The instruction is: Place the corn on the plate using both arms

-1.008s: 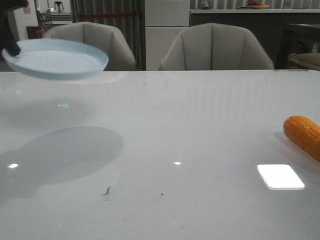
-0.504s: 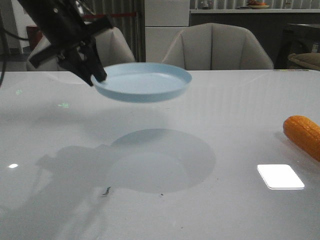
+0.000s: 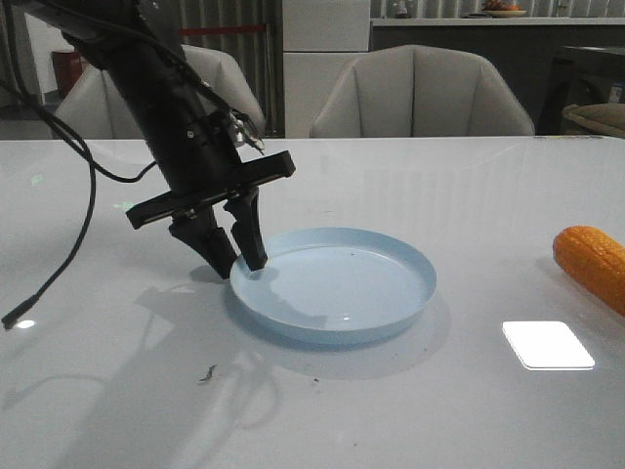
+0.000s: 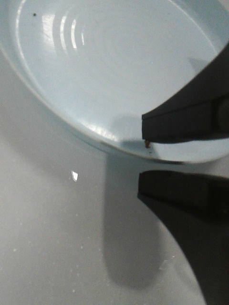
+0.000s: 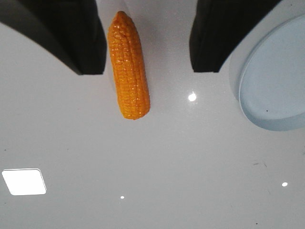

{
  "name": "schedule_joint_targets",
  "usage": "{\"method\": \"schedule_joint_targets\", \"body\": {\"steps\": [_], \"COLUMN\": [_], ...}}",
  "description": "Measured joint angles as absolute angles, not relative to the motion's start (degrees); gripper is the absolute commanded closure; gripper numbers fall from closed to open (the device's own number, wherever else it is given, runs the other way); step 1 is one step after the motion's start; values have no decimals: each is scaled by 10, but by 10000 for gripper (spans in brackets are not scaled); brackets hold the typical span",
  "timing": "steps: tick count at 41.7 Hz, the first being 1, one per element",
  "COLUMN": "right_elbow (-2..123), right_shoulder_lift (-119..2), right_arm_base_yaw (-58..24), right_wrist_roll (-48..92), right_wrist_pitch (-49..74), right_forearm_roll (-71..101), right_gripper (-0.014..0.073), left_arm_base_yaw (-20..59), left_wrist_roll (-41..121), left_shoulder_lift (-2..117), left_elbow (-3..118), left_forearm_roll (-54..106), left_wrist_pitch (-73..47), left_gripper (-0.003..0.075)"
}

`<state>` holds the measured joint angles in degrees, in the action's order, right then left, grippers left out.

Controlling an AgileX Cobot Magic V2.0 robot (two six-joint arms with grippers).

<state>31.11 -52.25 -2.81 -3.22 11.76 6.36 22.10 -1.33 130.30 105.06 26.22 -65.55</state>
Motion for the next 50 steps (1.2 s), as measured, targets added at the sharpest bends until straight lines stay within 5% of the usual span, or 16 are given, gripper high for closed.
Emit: {"method": "schedule_joint_targets", "body": {"steps": [21, 36, 43, 50], "right_elbow": [311, 311, 311, 311], "right_shoulder_lift": [-522, -522, -522, -522], "right_arm_base_yaw": [-28, -28, -28, -28], "right_wrist_roll": [-32, -32, -32, -32], "right_wrist_pitch": [118, 118, 118, 118], "right_forearm_roll": [64, 64, 64, 64], "right_gripper": [98, 98, 98, 98], "left_arm_base_yaw": [128, 66, 66, 66], "left_wrist_roll": [-12, -12, -11, -28], "left_shoulder_lift": [1281, 1072, 948, 821], "left_elbow": [1284, 1349, 1283, 1038], "left_forearm_roll": [245, 85, 30, -42], "left_wrist_pitch": [-704, -724, -725, -637], "left_gripper": [348, 348, 349, 349]}}
